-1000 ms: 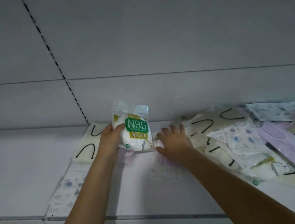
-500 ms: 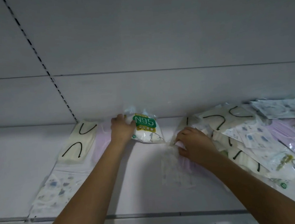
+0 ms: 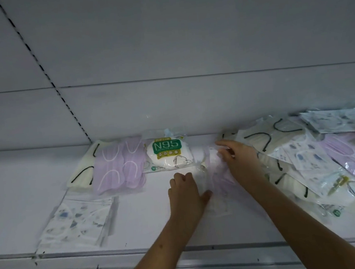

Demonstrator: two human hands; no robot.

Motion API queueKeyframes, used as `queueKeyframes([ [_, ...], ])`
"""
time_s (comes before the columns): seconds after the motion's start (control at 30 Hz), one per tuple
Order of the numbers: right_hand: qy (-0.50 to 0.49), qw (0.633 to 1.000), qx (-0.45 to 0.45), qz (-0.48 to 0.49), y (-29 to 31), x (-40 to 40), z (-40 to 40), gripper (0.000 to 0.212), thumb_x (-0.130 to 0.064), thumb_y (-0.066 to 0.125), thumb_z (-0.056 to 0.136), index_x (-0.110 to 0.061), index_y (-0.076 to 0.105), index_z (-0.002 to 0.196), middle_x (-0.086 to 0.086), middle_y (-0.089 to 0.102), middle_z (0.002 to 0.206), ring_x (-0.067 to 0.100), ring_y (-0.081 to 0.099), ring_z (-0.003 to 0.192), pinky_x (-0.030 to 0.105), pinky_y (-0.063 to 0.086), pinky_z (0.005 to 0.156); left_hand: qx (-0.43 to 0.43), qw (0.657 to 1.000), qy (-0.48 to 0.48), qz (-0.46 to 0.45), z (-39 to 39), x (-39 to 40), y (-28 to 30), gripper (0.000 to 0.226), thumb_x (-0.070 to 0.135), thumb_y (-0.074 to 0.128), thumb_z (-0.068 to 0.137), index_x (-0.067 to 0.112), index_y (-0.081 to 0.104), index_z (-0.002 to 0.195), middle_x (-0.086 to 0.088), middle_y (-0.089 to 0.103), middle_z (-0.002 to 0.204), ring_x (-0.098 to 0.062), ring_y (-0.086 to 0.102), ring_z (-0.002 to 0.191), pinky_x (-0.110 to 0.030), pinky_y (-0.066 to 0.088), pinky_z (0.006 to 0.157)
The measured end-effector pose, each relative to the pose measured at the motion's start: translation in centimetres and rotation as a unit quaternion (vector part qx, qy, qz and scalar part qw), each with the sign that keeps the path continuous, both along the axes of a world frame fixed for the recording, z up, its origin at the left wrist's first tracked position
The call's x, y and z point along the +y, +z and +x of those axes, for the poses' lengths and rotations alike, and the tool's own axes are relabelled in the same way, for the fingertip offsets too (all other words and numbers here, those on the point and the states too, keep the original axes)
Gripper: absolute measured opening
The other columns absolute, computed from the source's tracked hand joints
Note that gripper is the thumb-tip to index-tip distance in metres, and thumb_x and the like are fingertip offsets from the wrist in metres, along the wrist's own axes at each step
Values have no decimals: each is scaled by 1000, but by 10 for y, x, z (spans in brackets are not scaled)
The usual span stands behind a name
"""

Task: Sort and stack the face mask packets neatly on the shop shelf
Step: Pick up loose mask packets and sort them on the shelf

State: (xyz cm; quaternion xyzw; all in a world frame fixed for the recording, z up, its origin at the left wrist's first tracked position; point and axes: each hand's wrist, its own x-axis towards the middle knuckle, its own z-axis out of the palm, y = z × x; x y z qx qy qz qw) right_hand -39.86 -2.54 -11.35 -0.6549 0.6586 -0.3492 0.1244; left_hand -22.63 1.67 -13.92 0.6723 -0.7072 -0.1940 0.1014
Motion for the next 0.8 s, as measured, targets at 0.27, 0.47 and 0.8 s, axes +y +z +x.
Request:
queueKeyframes([
  [0.27,100,988,119,9,-12,2,27,38,-41,57,93,-16,68,119,2,65,127,25,58,119,31,41,101,177,963,105,-173,69,-23,26,32,14,64,89,12,64,120,-9,60,114,-25,58,104,-31,45,87],
  [0.47,168,947,274,-13,-16,-26,105,96,-54,78,70,-18,37,150,12,35,156,40,38,138,52,36,109,-36,972,209,-99,145,-61,3,68,53,50,90,2,52,136,-22,56,134,-39,46,127,-45,36,106],
  [0.8,-6,972,233,-36,-24,-53,83,33,-31,53,95,-9,68,116,17,66,78,35,64,58,28,34,52,-62,987,73,-126,128,-55,-22,52,55,65,82,17,57,117,-12,46,141,-36,38,135,-44,33,108],
])
